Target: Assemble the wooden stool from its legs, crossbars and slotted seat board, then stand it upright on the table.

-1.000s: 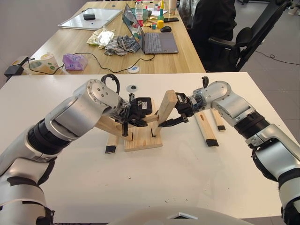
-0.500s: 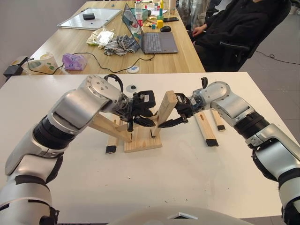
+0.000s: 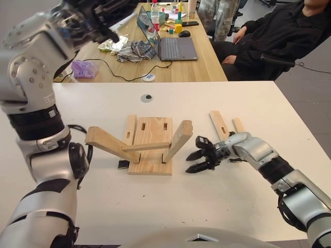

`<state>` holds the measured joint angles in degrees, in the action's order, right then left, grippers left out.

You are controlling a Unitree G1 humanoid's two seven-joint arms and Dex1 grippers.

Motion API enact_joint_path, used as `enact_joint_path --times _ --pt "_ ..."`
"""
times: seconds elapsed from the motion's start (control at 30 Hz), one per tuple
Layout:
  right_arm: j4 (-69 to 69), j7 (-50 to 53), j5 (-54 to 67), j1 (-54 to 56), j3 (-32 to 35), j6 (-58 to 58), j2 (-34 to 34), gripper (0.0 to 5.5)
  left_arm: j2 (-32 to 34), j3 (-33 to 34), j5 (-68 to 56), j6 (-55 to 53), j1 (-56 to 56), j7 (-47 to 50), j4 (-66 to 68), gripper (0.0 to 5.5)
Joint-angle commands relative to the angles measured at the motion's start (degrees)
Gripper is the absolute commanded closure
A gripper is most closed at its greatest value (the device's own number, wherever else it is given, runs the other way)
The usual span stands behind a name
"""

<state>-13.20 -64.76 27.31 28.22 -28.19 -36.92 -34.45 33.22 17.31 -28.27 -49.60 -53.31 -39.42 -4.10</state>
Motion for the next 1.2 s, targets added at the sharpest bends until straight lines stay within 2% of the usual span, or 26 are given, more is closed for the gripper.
enact_joint_path --times 0.03,0.1,0.17,0.23,0.3,0.4,0.5,0.6,0.67,0.8,0.9,1.03,1.2 --pt "17.7 6.6 12.4 -6.0 18.4 -5.3 -0.6 3.06 3.4 4.2 0.2 3.3 10.0 -0.5 -0.7 5.0" --pt "23.3 12.5 19.5 -6.2 27.5 -7.2 2.0 3.39 3.8 6.1 2.0 4.1 13.8 3.0 0.3 5.3" --pt "26.8 19.5 29.0 -5.7 34.9 -9.2 6.0 3.84 1.4 7.8 3.8 3.7 17.0 9.6 -0.2 5.5" --pt "33.0 24.6 26.2 -8.7 32.9 -11.6 4.1 4.34 0.1 6.3 10.3 1.2 23.4 19.3 -1.7 5.5" --pt "39.3 28.0 22.7 -13.1 30.6 -14.2 0.3 4.83 -4.9 8.3 13.8 -3.9 29.7 29.1 -6.4 5.5" --pt "46.4 35.3 18.9 -17.4 27.6 -19.2 -1.3 5.48 -20.0 13.4 14.4 -10.1 34.4 42.6 -18.8 5.5" --pt "49.6 43.5 17.3 -16.5 24.4 -28.7 -0.3 5.48 -31.5 13.6 13.6 -18.8 33.8 50.1 -28.9 5.5" --pt "55.4 50.3 19.5 -11.0 20.7 -38.8 5.7 5.48 -44.9 10.4 12.2 -30.0 29.8 54.3 -36.5 5.5" --pt "56.5 52.5 19.2 -6.0 16.8 -42.5 10.0 5.48 -50.8 7.4 11.7 -32.9 27.9 55.4 -36.7 5.5" --pt "55.6 53.2 17.0 -1.8 13.3 -45.2 12.3 5.48 -52.8 7.0 12.0 -32.9 27.2 55.8 -35.0 5.5" --pt "54.1 52.1 13.3 -2.7 11.3 -43.9 9.3 5.48 -53.4 6.5 12.1 -31.8 27.9 55.5 -33.5 5.5" --pt "43.9 52.8 0.9 -2.4 6.9 -34.1 4.2 5.48 -53.2 5.4 11.8 -28.2 27.4 55.1 -28.6 5.5" --pt "35.6 54.2 -6.5 -1.8 11.3 -22.5 8.7 5.48 -49.8 4.1 10.9 -21.9 26.5 54.4 -22.8 5.5"
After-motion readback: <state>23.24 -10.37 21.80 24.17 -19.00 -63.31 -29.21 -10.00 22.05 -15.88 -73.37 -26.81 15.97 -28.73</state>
